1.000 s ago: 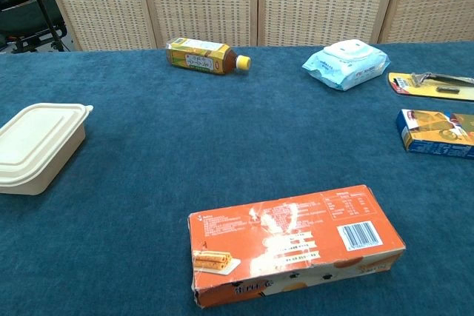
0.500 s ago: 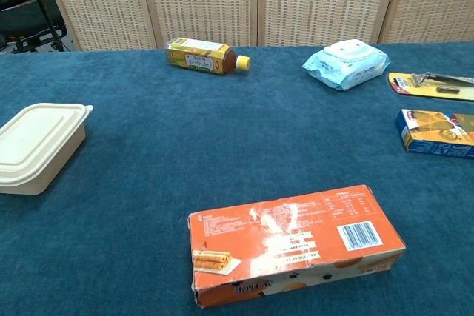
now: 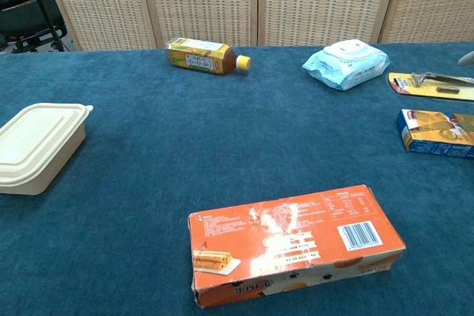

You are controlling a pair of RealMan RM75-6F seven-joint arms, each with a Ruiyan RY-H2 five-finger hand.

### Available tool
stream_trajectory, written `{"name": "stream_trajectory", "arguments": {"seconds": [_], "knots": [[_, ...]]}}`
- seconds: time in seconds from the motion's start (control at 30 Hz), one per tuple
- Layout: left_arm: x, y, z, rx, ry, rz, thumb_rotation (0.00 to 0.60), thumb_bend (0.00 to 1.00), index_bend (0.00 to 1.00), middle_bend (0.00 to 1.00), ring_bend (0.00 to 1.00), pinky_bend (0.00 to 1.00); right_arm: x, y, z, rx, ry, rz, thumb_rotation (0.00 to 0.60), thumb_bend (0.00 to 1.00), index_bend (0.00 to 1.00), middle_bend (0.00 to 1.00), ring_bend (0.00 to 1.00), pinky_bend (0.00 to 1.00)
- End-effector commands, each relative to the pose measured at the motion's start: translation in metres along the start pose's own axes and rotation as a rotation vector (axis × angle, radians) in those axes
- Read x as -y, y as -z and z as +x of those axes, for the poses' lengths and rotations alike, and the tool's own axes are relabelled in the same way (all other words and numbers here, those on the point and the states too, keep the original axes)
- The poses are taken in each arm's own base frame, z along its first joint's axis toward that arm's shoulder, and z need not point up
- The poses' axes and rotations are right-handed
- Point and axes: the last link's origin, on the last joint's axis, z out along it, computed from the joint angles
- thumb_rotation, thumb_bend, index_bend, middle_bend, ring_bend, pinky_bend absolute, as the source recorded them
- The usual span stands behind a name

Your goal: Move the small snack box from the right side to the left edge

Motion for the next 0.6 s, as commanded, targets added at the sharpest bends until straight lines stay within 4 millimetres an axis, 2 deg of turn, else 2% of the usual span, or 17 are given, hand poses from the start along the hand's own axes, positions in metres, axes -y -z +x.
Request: {"name": "stream_trajectory", "arguments": {"seconds": [0.03, 0.43, 0.5, 0.57, 0.6], "knots": [[0.000, -0.001, 0.000, 0.001, -0.001, 0.001, 0.600, 0.00, 0.00, 0.00, 0.00, 0.00, -0.002, -0.018, -0.012, 0.034, 0.021, -0.027, 0.600, 0.00, 0.00, 0.00, 0.00, 0.00], [-0.001, -0.001, -0.001, 0.006, -0.003, 0.005, 0.600, 0.00, 0.00, 0.00, 0.00, 0.00, -0.010, -0.054, -0.043, 0.054, 0.072, -0.105, 0.600, 0.00, 0.00, 0.00, 0.00, 0.00], [0.000, -0.001, -0.001, 0.005, -0.002, 0.007, 0.600, 0.00, 0.00, 0.00, 0.00, 0.00, -0.010, -0.058, -0.044, 0.022, 0.099, -0.105, 0.600, 0.00, 0.01, 0.07, 0.05, 0.05], [-0.001, -0.002, -0.001, 0.006, -0.003, 0.007, 0.600, 0.00, 0.00, 0.00, 0.00, 0.00, -0.011, -0.062, -0.048, 0.001, 0.125, -0.106, 0.600, 0.00, 0.11, 0.23, 0.20, 0.20], [-0.001, -0.002, -0.001, 0.008, -0.004, 0.007, 0.600, 0.00, 0.00, 0.00, 0.00, 0.00, -0.011, -0.063, -0.050, 0.000, 0.132, -0.105, 0.600, 0.00, 0.16, 0.28, 0.25, 0.24]]}}
